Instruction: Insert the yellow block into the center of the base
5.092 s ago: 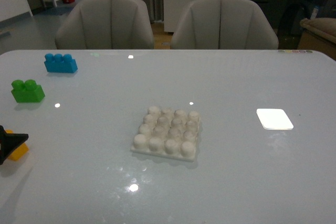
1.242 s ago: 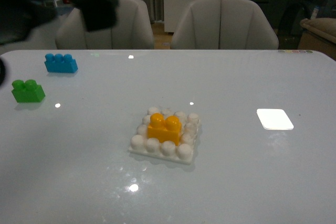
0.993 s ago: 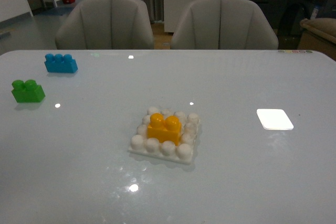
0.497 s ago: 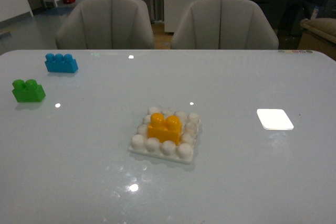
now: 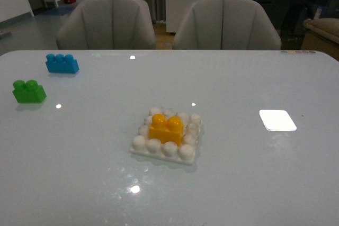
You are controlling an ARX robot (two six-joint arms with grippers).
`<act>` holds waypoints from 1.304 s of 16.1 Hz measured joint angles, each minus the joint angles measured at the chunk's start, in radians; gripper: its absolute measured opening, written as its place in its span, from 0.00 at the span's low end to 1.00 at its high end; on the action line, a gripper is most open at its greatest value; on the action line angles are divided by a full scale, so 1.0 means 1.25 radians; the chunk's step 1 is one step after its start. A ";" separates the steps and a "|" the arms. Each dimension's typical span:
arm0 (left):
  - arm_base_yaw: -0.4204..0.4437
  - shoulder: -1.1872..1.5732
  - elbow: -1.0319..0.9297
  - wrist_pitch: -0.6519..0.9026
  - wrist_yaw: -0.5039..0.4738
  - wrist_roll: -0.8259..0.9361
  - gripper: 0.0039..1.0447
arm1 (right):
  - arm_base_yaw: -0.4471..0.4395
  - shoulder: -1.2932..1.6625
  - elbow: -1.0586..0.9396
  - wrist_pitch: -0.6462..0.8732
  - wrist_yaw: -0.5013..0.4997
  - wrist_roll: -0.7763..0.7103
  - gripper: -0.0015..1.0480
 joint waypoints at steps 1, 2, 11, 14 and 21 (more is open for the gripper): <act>-0.008 -0.017 -0.009 -0.009 0.011 0.000 0.01 | 0.000 0.000 0.000 0.001 0.000 0.000 0.94; -0.007 -0.034 -0.018 -0.016 0.010 0.000 0.01 | 0.000 0.000 0.000 0.000 0.000 0.000 0.94; -0.006 -0.185 -0.066 -0.124 0.009 0.000 0.01 | 0.000 0.000 0.000 0.000 0.000 0.000 0.94; -0.006 -0.280 -0.068 -0.219 0.012 0.000 0.01 | 0.000 0.000 0.000 0.001 0.000 0.000 0.94; -0.006 -0.280 -0.068 -0.215 0.010 0.000 0.17 | 0.000 0.000 0.000 0.000 0.000 0.000 0.94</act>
